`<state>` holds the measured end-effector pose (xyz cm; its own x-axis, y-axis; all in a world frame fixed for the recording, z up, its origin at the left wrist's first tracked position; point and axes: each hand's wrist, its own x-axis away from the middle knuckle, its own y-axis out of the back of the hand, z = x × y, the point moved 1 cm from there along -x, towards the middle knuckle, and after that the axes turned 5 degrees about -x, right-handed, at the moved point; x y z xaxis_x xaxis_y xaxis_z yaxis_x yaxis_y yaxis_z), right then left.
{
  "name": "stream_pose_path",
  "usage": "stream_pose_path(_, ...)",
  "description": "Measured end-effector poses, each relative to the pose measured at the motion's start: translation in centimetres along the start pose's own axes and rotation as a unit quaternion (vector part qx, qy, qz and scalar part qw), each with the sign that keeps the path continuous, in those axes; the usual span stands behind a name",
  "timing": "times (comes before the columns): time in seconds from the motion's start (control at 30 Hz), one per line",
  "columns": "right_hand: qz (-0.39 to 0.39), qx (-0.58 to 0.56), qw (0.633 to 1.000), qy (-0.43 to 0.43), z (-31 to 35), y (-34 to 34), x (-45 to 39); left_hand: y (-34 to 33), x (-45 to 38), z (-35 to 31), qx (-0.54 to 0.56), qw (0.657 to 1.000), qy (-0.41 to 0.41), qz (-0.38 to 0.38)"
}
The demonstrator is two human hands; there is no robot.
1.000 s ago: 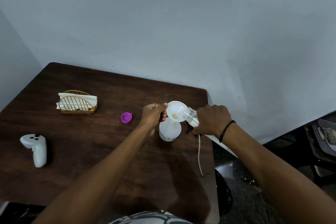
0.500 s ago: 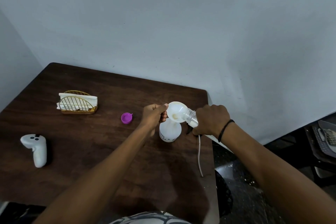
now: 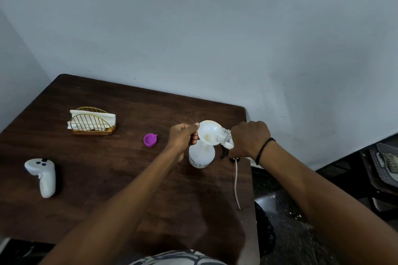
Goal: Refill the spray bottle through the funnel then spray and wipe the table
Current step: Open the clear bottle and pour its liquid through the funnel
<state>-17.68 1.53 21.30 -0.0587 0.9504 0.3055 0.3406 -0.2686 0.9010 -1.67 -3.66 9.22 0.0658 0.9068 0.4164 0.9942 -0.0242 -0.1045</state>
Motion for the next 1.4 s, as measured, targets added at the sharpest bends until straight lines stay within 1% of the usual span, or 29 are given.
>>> stream_pose_path(0.2,-0.021,0.018,1.0,0.0,0.4,0.1,-0.2,0.0,0.1,0.0,-0.001,1.0,0.001,0.002)
stream_pose_path(0.43,-0.081,0.072,0.994,-0.021,1.1,-0.7,-1.2,0.0,0.1,-0.2,-0.008,1.0,0.001,0.002)
stream_pose_path(0.77,-0.114,0.118,0.986,-0.017,1.6,-0.1,-1.3,-0.1,0.1,-0.1,0.0,1.0,0.003,0.003)
stream_pose_path(0.87,-0.137,0.138,0.981,-0.009,1.9,-0.3,-1.3,-0.1,0.1,-0.1,-0.004,1.0,0.004,0.003)
stream_pose_path(1.0,-0.178,0.14,0.974,-0.002,2.3,-1.0,-1.7,-0.1,0.1,-0.1,-0.004,1.0,0.001,0.003)
stream_pose_path(1.07,-0.187,0.14,0.972,-0.003,2.4,-1.3,-1.8,0.0,0.2,0.0,-0.006,1.0,0.0,0.003)
stream_pose_path(1.13,-0.193,0.127,0.973,-0.015,2.3,-1.4,-1.9,0.0,0.3,0.0,-0.007,1.0,0.002,0.004)
stream_pose_path(1.2,-0.225,0.097,0.968,-0.048,1.9,-1.4,-1.7,0.1,0.3,0.1,-0.007,1.0,0.001,0.004)
stream_pose_path(1.27,-0.263,0.019,0.962,-0.075,1.3,-1.6,-1.2,0.1,0.3,0.1,-0.005,1.0,-0.001,0.006)
stream_pose_path(1.33,-0.278,-0.066,0.955,-0.078,0.7,-2.0,-0.2,0.1,0.4,0.2,-0.005,1.0,-0.004,0.005)
stream_pose_path(1.37,-0.271,-0.108,0.953,-0.078,0.6,-2.2,0.4,0.1,0.3,0.2,-0.005,1.0,-0.006,0.0)
stream_pose_path(1.4,-0.247,-0.167,0.951,-0.084,0.6,-2.5,1.1,0.1,0.4,0.3,-0.007,1.0,-0.007,-0.007)
